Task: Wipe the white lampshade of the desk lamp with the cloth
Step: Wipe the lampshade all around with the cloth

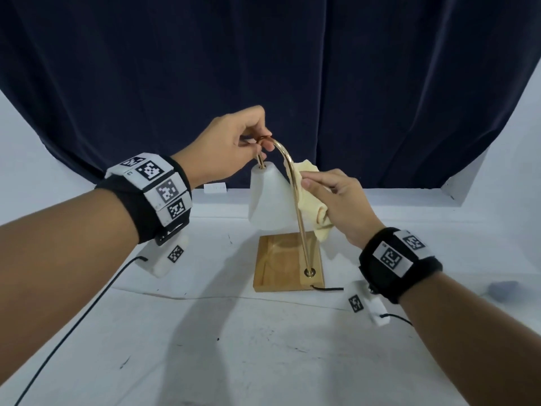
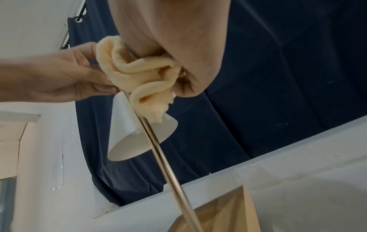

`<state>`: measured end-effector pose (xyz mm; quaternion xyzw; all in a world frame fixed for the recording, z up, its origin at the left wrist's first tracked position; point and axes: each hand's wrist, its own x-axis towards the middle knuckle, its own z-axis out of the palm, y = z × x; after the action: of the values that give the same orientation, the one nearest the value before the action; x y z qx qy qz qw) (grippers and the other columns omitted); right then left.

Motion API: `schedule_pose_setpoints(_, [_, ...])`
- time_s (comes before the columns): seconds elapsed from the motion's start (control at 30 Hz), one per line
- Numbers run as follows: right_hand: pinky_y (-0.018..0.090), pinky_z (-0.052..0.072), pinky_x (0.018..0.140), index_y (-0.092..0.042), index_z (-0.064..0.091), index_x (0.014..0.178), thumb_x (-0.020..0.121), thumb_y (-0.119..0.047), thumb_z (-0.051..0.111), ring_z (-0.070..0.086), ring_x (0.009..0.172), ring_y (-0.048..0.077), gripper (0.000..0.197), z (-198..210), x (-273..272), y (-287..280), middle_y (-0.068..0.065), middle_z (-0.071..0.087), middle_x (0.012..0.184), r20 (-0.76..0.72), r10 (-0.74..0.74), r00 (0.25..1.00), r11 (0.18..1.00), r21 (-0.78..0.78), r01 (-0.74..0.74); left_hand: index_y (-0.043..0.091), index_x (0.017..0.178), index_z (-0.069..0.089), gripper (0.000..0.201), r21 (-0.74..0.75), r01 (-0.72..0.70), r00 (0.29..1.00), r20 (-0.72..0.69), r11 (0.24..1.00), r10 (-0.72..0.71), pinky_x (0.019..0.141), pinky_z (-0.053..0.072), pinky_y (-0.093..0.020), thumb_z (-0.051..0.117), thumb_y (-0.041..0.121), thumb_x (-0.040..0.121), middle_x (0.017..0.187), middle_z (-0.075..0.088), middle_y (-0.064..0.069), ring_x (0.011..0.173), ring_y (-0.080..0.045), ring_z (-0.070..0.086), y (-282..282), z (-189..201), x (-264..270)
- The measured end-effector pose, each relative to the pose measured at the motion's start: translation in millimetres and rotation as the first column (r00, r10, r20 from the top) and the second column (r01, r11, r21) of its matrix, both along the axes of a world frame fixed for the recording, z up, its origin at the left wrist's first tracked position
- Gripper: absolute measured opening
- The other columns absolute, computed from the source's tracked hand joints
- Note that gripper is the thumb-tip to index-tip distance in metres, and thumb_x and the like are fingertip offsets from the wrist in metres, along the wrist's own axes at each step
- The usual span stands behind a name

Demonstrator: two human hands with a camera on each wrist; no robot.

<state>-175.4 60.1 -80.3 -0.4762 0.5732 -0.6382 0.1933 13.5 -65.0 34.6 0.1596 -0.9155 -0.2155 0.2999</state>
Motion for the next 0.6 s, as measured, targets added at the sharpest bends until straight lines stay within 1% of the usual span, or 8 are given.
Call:
schedule_pose_setpoints(0.07, [0.015, 0.048, 0.08, -0.044, 0.077, 0.102, 0.096, -0.025, 0.072, 0.058, 0.087, -0.006, 0.02, 4.5, -7.8, -6.9, -0.006, 0.059, 0.103, -0.066, -0.009, 0.998, 1.0, -0.022, 0.007, 0.012, 0.094, 0.057, 0.021, 0.003, 0.057, 0.998, 0.028, 0.998, -0.057, 0.089, 0.059, -0.024, 0.06, -0.008, 0.099, 0.1, 0.077, 0.001, 0.099, -0.007, 0.076, 5.4, 1.1, -11.8])
schedule_pose_setpoints(0.17, [0.016, 0.046, 0.078, -0.038, 0.079, 0.102, 0.095, -0.021, 0.074, 0.058, 0.079, -0.007, 0.019, 8.7, -24.4, -13.9, -0.011, 0.059, 0.096, -0.108, 0.0, 0.994, 1.0, -0.007, 0.0, 0.025, 0.088, 0.057, 0.031, -0.05, 0.081, 0.995, 0.068, 0.995, -0.078, 0.099, 0.059, -0.031, 0.061, -0.003, 0.1, 0.1, 0.078, 0.004, 0.102, -0.007, 0.074, 14.4, -0.5, -27.9])
schedule_pose_setpoints(0.27, [0.02, 0.049, 0.076, -0.03, 0.082, 0.101, 0.09, -0.019, 0.08, 0.06, 0.079, -0.002, 0.016, 0.5, -30.6, -13.9, -0.013, 0.061, 0.094, -0.127, -0.015, 0.992, 1.0, 0.017, 0.017, 0.012, 0.097, 0.057, 0.018, -0.047, 0.047, 0.998, 0.051, 0.998, -0.044, 0.093, 0.06, -0.025, 0.058, -0.005, 0.101, 0.102, 0.077, 0.004, 0.099, -0.007, 0.075, 11.9, -5.5, -33.7])
schedule_pose_setpoints(0.33, [0.022, 0.053, 0.072, -0.037, 0.081, 0.091, 0.088, -0.02, 0.082, 0.06, 0.079, 0.008, 0.017, -11.9, -26.6, -8.2, -0.009, 0.061, 0.096, -0.075, -0.019, 0.997, 0.999, 0.03, 0.021, 0.007, 0.101, 0.056, 0.012, -0.016, 0.041, 0.999, 0.031, 0.999, -0.041, 0.091, 0.06, -0.023, 0.058, -0.005, 0.102, 0.103, 0.077, 0.004, 0.097, -0.009, 0.076, 8.6, -8.2, -33.4])
schedule_pose_setpoints(0.4, [0.019, 0.052, 0.062, -0.04, 0.08, 0.087, 0.087, -0.02, 0.083, 0.056, 0.076, 0.014, 0.02, -24.3, -24.2, -0.4, -0.005, 0.061, 0.098, -0.036, -0.019, 0.999, 0.999, 0.037, 0.02, 0.006, 0.101, 0.055, 0.011, -0.004, 0.038, 0.999, 0.028, 0.999, -0.038, 0.091, 0.06, -0.022, 0.058, -0.004, 0.103, 0.102, 0.078, 0.006, 0.097, -0.01, 0.077, 7.6, -9.3, -33.8])
schedule_pose_setpoints(0.43, [0.019, 0.051, 0.062, -0.038, 0.08, 0.088, 0.087, -0.02, 0.083, 0.054, 0.075, 0.015, 0.018, -29.3, -25.4, 2.1, -0.004, 0.061, 0.098, -0.034, -0.025, 0.999, 0.999, 0.036, 0.026, 0.007, 0.101, 0.055, 0.011, -0.003, 0.035, 0.999, 0.03, 0.999, -0.035, 0.091, 0.06, -0.022, 0.058, -0.003, 0.103, 0.102, 0.078, 0.007, 0.097, -0.01, 0.077, 8.1, -9.5, -34.4])
schedule_pose_setpoints(0.53, [0.027, 0.051, 0.077, -0.032, 0.082, 0.09, 0.084, -0.019, 0.085, 0.06, 0.082, 0.016, 0.015, -27.6, -30.3, 3.6, -0.008, 0.064, 0.097, -0.068, -0.033, 0.997, 0.999, 0.026, 0.035, 0.012, 0.099, 0.055, 0.015, -0.006, 0.025, 0.999, 0.029, 1.0, -0.025, 0.091, 0.059, -0.018, 0.059, -0.001, 0.104, 0.102, 0.078, 0.011, 0.097, -0.006, 0.077, 8.7, -10.0, -36.0])
schedule_pose_setpoints(0.6, [0.025, 0.051, 0.083, -0.028, 0.084, 0.094, 0.084, -0.017, 0.085, 0.062, 0.086, 0.005, 0.015, -17.0, -29.1, -1.9, -0.011, 0.063, 0.096, -0.096, -0.018, 0.995, 1.0, -0.001, 0.018, 0.013, 0.098, 0.055, 0.016, -0.004, 0.019, 1.0, 0.024, 1.0, -0.019, 0.091, 0.057, -0.016, 0.059, -0.001, 0.104, 0.102, 0.078, 0.013, 0.099, -0.005, 0.076, 8.5, -11.5, -36.0])
